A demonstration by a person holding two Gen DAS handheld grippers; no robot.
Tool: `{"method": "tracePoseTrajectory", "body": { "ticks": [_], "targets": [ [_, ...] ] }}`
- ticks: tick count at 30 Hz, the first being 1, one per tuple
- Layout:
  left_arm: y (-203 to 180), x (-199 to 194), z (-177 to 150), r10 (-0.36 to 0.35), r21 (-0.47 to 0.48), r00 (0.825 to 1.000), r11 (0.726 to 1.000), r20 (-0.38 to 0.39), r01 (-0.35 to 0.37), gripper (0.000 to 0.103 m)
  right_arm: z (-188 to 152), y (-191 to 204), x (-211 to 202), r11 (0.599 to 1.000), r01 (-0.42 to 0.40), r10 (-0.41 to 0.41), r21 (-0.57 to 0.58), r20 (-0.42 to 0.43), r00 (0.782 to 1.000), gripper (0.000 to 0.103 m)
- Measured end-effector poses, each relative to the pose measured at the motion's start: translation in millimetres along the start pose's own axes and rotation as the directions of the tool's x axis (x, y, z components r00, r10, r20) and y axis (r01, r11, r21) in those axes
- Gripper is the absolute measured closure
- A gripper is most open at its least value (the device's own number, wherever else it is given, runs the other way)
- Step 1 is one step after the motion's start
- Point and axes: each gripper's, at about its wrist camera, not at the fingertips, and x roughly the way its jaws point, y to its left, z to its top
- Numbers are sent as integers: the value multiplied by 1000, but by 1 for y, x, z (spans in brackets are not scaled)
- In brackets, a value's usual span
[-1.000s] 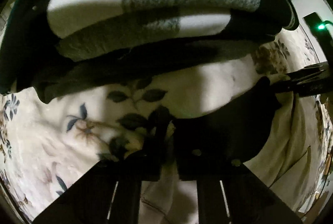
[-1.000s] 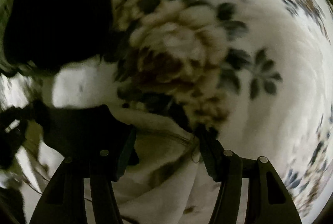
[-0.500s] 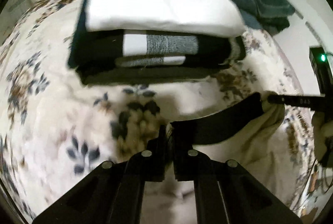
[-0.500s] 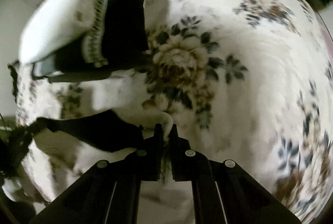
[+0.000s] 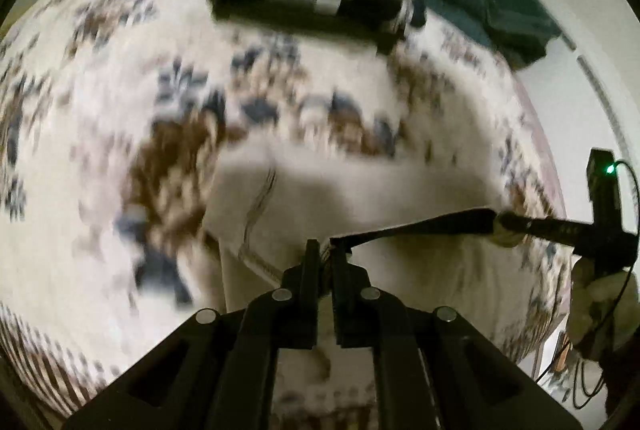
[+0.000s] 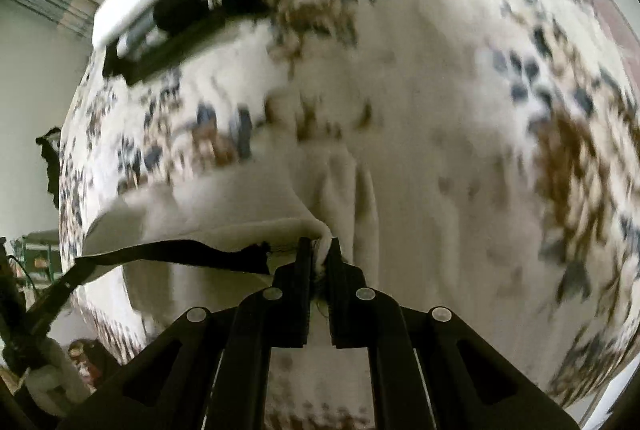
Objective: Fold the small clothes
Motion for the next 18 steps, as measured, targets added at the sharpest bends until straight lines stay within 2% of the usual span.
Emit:
{"method": "tracePoseTrajectory", "body": {
  "ticks": [3,4,6,7,8,9,10,11,14,18],
  "targets": [
    [8,11,-29,1,-21,998,1000,-57,-2,99,-18,-11,16,1000,-2,2,1,-61,998,96],
    [9,13,-36,10,-21,997,1000,-77,-12,95,-22,-15,23,1000,-1,1,6,-96,995,96],
    [12,9,-45,13,-29,994,999,-108,-17,95,-31,-24,32,999,4,2,32,-173,985,86],
    [14,5,-48,7,-36,994,999,-111,-11,93,-36,-29,35,999,1,9,47,-207,978,73],
    [17,2,-52,8,-46,993,999,-114,-13,83,-40,-33,36,998,1,12,59,-228,974,58],
    [22,-4,-52,17,-65,992,998,-124,-25,79,-44,-39,36,997,-1,19,74,-245,969,54],
    [25,-7,-52,16,-76,992,997,-126,-25,70,-47,-43,34,997,-6,28,83,-255,966,53],
    [31,-12,-52,19,-95,993,995,-119,-30,64,-49,-49,31,995,-12,38,103,-256,966,53],
    [46,-19,-46,14,-155,996,988,-88,-28,64,-48,-64,24,979,-65,111,195,-232,966,52],
    [72,-8,-24,-12,-290,999,957,-36,1,64,-40,-82,21,899,-209,277,384,-132,952,52]
  ]
}}
